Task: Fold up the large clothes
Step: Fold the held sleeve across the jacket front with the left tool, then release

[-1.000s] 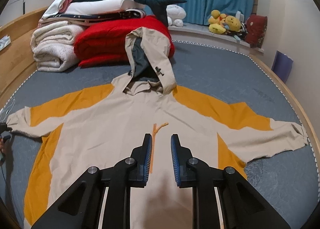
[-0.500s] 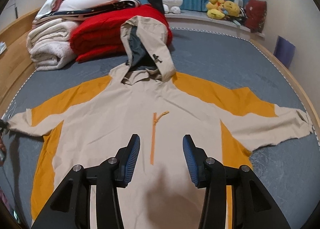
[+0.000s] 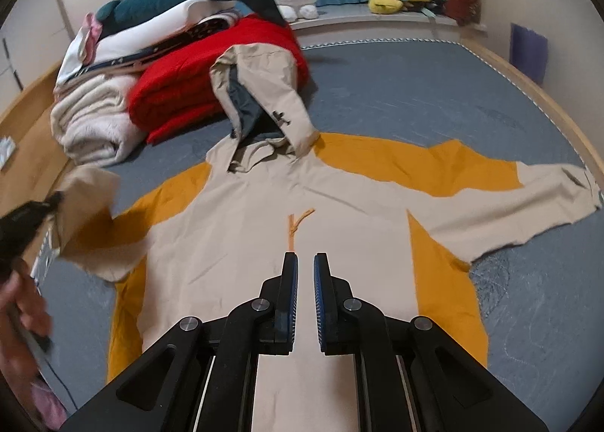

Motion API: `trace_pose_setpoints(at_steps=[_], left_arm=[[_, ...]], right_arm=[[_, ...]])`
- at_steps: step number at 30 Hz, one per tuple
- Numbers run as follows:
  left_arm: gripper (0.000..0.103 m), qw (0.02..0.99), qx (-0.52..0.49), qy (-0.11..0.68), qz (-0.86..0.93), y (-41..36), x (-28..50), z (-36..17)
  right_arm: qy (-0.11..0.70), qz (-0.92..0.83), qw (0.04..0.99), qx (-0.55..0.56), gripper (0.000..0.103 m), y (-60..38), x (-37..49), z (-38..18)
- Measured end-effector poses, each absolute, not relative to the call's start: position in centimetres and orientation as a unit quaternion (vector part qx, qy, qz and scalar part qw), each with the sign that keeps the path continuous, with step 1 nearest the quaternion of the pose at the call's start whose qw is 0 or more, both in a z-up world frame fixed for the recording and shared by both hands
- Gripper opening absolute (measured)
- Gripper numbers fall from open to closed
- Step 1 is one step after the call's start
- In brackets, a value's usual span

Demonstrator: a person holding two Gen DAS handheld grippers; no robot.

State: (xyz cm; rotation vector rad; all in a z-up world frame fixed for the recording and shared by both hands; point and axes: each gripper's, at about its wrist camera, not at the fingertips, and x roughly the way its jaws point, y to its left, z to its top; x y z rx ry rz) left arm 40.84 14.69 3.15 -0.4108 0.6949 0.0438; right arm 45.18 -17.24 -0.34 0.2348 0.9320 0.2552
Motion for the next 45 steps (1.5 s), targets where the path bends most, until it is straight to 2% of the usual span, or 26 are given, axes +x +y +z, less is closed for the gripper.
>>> trace_pose_setpoints(at_steps=[4, 8, 12, 16, 20, 24, 26, 28, 29, 32, 33, 38, 45], left_arm=[[0.0, 0.891, -0.181, 0.416, -0.032, 7.7, 42.9, -2.0], [0.001, 0.865, -0.164, 0.473, -0.03, 6.7, 42.7, -4.2], [0.017, 0.869, -0.18, 0.459, -0.039, 10.0, 39.3, -0.5], [0.017, 0.889, -0.19, 0.415, -0.025, 14.8, 34.5, 3.9], [0.019, 0.915, -0.16, 0.369, 0.027, 18.1, 31.0, 3.9], [0.019, 0.894, -0.121, 0.42, 0.092, 19.5, 33.1, 1.1], [0.019, 0.897, -0.103, 0.417, 0.101, 19.9, 34.8, 0.8], [0.019, 0.899, -0.095, 0.411, 0.117, 20.6, 35.8, 0.8], [0.019, 0.897, -0.107, 0.411, 0.121, 21.4, 35.8, 0.8], [0.019, 0.888, -0.164, 0.41, 0.125, 23.8, 35.7, 0.6], [0.019, 0.888, -0.17, 0.409, 0.123, 24.2, 35.9, 0.8], [0.019, 0.887, -0.175, 0.403, 0.143, 27.0, 34.6, 1.1], [0.019, 0.884, -0.204, 0.39, 0.158, 29.3, 34.2, 1.7]], right_arm=[[0.454, 0.112, 0.875, 0.121, 0.01, -19.0, 45.6, -0.4], [0.455, 0.109, 0.874, 0.127, 0.01, -19.9, 45.8, -0.2], [0.454, 0.114, 0.874, 0.133, 0.01, -20.0, 45.7, 0.1], [0.449, 0.127, 0.874, 0.133, 0.01, -19.3, 45.2, 0.4], [0.449, 0.154, 0.868, 0.145, 0.01, -17.7, 44.7, 0.0], [0.436, 0.196, 0.864, 0.159, 0.01, -15.9, 43.9, -0.8], [0.423, 0.216, 0.866, 0.153, 0.01, -14.7, 43.4, -1.0], [0.417, 0.238, 0.867, 0.133, 0.013, -12.9, 43.2, -1.2], [0.414, 0.251, 0.866, 0.124, 0.019, -12.0, 43.1, -1.3], [0.412, 0.273, 0.862, 0.117, 0.049, -9.9, 43.5, -2.0], [0.414, 0.277, 0.859, 0.119, 0.052, -9.3, 43.9, -2.4], [0.449, 0.271, 0.84, 0.14, 0.052, -6.4, 47.0, -5.2], [0.536, 0.25, 0.767, 0.249, 0.052, -2.2, 55.5, -12.1]])
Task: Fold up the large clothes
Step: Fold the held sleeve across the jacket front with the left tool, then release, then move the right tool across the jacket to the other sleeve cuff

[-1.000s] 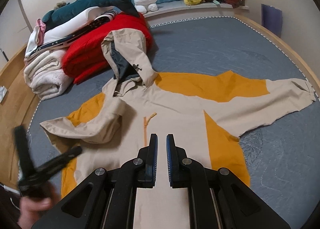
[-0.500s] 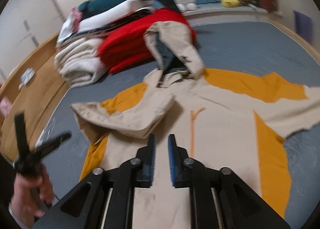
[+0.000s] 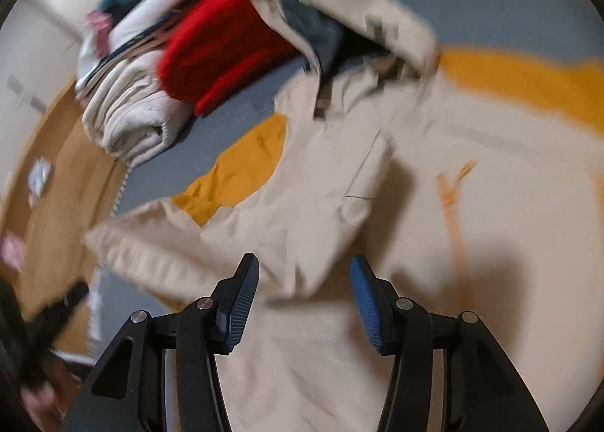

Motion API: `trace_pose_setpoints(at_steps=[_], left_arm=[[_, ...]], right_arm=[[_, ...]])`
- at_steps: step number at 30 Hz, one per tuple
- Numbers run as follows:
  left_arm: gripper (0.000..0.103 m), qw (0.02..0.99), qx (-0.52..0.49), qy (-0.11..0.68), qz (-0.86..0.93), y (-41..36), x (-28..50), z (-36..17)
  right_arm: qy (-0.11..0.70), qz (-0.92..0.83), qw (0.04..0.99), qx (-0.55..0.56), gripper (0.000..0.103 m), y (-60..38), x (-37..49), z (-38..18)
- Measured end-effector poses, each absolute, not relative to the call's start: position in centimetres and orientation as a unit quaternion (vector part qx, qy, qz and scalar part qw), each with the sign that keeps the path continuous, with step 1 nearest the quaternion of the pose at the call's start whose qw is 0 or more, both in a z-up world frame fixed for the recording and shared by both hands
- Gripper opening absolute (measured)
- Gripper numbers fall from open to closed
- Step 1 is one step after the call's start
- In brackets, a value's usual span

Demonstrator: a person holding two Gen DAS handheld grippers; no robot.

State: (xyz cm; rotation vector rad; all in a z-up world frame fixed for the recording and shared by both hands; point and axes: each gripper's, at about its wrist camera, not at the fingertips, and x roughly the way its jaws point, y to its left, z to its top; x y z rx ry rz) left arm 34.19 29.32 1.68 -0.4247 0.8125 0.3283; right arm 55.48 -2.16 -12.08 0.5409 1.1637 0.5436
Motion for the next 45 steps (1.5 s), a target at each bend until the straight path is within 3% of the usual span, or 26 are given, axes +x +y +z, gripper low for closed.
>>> trace_pose_setpoints(at_steps=[2, 5, 8, 12, 15, 23, 28, 32, 38, 42, 45], left_arm=[[0.019, 0.882, -0.214, 0.389, 0.157, 29.7, 34.1, 1.7], [0.019, 0.882, -0.22, 0.386, 0.156, 29.8, 33.8, 2.0], [0.019, 0.883, -0.221, 0.388, 0.147, 29.6, 33.8, 2.0], [0.019, 0.876, -0.231, 0.405, 0.125, 29.1, 34.3, 1.0], [0.019, 0.867, -0.235, 0.425, 0.11, 28.2, 34.9, -0.3], [0.019, 0.841, -0.223, 0.49, 0.059, 24.9, 36.3, -4.4], [0.019, 0.825, -0.223, 0.515, 0.059, 24.6, 37.1, -6.5], [0.019, 0.819, -0.225, 0.524, 0.058, 24.6, 37.1, -7.2], [0.019, 0.816, -0.217, 0.534, 0.049, 23.7, 37.6, -8.1], [0.019, 0.812, -0.204, 0.544, 0.047, 23.3, 37.8, -9.4], [0.019, 0.804, -0.199, 0.557, 0.057, 23.6, 37.8, -10.8]], right_arm=[[0.548, 0.228, 0.765, 0.251, 0.05, -1.5, 56.8, -12.9], [0.55, 0.219, 0.77, 0.239, 0.013, -1.0, 57.2, -12.2], [0.504, 0.234, 0.806, 0.203, 0.008, -2.2, 55.9, -8.2], [0.429, 0.219, 0.858, 0.181, 0.008, -8.5, 51.7, -1.8], [0.388, 0.172, 0.894, 0.143, 0.008, -13.1, 48.9, -0.5], [0.434, 0.088, 0.881, 0.166, 0.008, -18.4, 52.3, -7.4], [0.398, 0.106, 0.894, 0.174, 0.008, -18.8, 52.8, -6.9], [0.476, 0.021, 0.859, 0.186, 0.024, -21.2, 53.4, -10.1], [0.469, -0.09, 0.85, 0.22, 0.025, -25.2, 52.2, -10.6], [0.456, -0.048, 0.856, 0.24, 0.025, -25.4, 52.5, -10.7], [0.511, 0.007, 0.812, 0.281, 0.025, -25.3, 53.8, -14.2]])
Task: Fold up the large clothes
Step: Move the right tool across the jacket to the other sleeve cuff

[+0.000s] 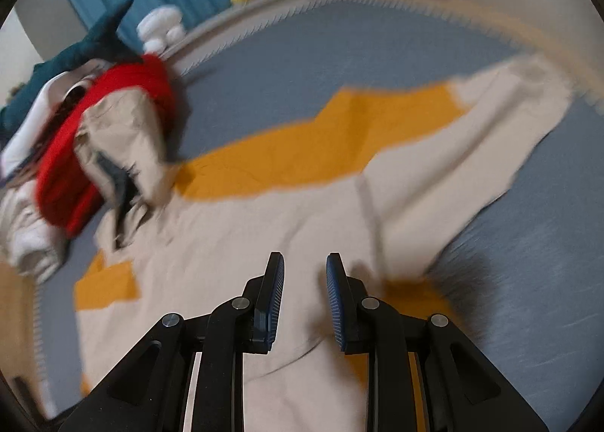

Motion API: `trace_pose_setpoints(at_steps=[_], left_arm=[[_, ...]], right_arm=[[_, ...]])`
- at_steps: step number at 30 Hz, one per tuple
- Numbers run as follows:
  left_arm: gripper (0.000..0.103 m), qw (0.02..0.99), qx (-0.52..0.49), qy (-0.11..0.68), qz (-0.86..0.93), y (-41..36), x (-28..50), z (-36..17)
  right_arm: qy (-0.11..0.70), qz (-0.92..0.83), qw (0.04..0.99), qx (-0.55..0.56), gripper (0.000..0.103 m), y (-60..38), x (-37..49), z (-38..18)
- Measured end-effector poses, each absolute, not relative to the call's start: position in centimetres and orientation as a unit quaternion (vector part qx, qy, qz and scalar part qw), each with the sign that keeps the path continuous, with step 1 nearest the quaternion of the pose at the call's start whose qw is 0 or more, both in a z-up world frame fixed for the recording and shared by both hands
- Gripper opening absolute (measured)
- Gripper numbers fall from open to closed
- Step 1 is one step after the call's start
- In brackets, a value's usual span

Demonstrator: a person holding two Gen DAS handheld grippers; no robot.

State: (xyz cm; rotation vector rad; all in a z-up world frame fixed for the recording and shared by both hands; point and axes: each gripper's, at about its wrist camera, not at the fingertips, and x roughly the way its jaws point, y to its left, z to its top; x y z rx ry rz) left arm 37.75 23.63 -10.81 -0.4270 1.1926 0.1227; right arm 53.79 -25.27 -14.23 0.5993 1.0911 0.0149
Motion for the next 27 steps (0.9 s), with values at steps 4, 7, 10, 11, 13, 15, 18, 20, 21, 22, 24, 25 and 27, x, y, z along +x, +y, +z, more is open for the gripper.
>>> trace_pose_setpoints(at_steps=[4, 7, 10, 11, 13, 15, 18, 20, 21, 22, 24, 25, 27], left_arm=[[0.019, 0.795, -0.218, 0.562, 0.065, 24.2, 37.6, -11.4], [0.019, 0.815, -0.202, 0.541, 0.054, 23.9, 37.7, -10.1], [0.019, 0.816, -0.203, 0.538, 0.064, 24.8, 37.8, -10.4], [0.019, 0.812, -0.208, 0.541, 0.069, 25.3, 37.9, -10.8], [0.019, 0.794, -0.216, 0.561, 0.088, 26.4, 37.9, -12.4], [0.019, 0.784, -0.219, 0.573, 0.097, 26.8, 37.8, -13.1], [0.019, 0.79, -0.194, 0.572, 0.102, 26.0, 37.6, -11.6], [0.019, 0.806, -0.181, 0.556, 0.091, 25.1, 37.4, -9.3], [0.019, 0.813, -0.175, 0.549, 0.085, 24.4, 37.2, -8.2], [0.019, 0.821, -0.166, 0.542, 0.074, 23.6, 37.0, -7.0], [0.019, 0.836, -0.149, 0.526, 0.049, 21.8, 36.4, -4.7], [0.019, 0.842, -0.137, 0.52, 0.04, 21.1, 36.1, -3.9], [0.019, 0.853, -0.104, 0.511, 0.027, 19.3, 35.2, -2.6]], right_arm=[[0.57, -0.038, 0.779, 0.257, 0.025, -26.2, 53.9, -18.0], [0.562, -0.035, 0.784, 0.262, 0.025, -26.2, 53.9, -17.2], [0.54, -0.02, 0.81, 0.228, 0.025, -25.1, 54.2, -15.6], [0.541, -0.015, 0.811, 0.221, 0.025, -24.7, 54.4, -15.5], [0.551, -0.023, 0.806, 0.216, 0.025, -24.9, 54.6, -16.0], [0.563, -0.038, 0.796, 0.22, 0.025, -25.9, 54.4, -16.8], [0.562, -0.05, 0.795, 0.225, 0.025, -27.2, 54.1, -16.9], [0.548, -0.052, 0.807, 0.214, 0.025, -27.7, 54.1, -15.9], [0.538, -0.049, 0.816, 0.207, 0.025, -27.8, 54.1, -15.2], [0.529, -0.047, 0.823, 0.2, 0.025, -28.0, 54.0, -14.5], [0.51, -0.039, 0.839, 0.186, 0.025, -28.2, 53.9, -12.9], [0.502, -0.035, 0.845, 0.182, 0.025, -28.3, 53.8, -12.3], [0.486, -0.023, 0.857, 0.171, 0.025, -28.7, 53.4, -11.0]])
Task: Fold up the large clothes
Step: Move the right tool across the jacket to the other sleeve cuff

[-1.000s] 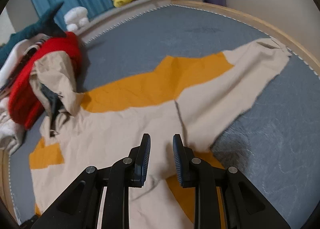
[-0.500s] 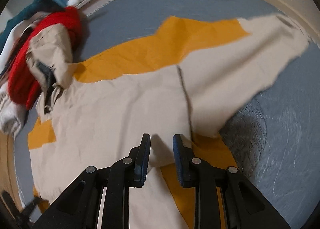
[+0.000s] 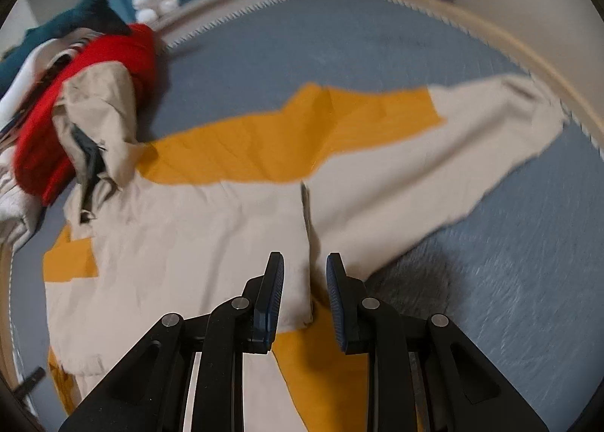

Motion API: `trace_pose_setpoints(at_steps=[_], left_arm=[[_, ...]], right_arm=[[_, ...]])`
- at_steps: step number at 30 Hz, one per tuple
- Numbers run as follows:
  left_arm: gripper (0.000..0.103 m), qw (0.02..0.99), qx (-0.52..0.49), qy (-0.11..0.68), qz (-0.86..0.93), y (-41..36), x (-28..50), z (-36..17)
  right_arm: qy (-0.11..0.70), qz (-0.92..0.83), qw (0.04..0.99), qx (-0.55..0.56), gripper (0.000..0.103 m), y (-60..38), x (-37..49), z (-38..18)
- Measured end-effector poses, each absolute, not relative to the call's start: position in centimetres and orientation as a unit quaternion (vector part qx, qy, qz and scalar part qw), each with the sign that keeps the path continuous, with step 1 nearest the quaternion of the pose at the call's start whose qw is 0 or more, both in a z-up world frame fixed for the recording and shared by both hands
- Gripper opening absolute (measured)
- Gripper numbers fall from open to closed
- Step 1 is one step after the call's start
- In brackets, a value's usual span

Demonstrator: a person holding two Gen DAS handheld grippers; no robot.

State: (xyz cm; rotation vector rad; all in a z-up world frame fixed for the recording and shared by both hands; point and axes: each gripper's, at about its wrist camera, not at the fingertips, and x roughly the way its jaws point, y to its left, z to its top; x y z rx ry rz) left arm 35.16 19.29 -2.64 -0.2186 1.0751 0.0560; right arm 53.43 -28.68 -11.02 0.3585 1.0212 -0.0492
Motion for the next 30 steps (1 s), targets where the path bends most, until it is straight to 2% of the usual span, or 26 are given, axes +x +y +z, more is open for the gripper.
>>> trace_pose_setpoints(at_steps=[8, 15, 17, 18, 30], left_arm=[[0.019, 0.86, -0.055, 0.506, -0.028, 12.8, 34.2, -1.3], [0.019, 0.862, -0.065, 0.501, -0.035, 11.7, 34.7, -1.0], [0.019, 0.862, -0.062, 0.501, -0.034, 11.2, 34.8, -1.2], [0.019, 0.862, -0.059, 0.503, -0.034, 11.0, 34.9, -1.4], [0.019, 0.852, -0.046, 0.52, -0.033, 9.8, 36.1, -3.7]], right_arm=[[0.468, -0.03, 0.87, 0.151, 0.025, -32.2, 51.5, -9.5], [0.446, -0.071, 0.882, 0.136, 0.025, -40.6, 49.6, -9.2], [0.435, -0.086, 0.886, 0.139, 0.021, -43.6, 49.1, -9.2], [0.43, -0.094, 0.887, 0.142, 0.016, -45.2, 48.9, -9.3], [0.407, -0.177, 0.854, 0.273, 0.018, -60.5, 49.8, -14.5]])
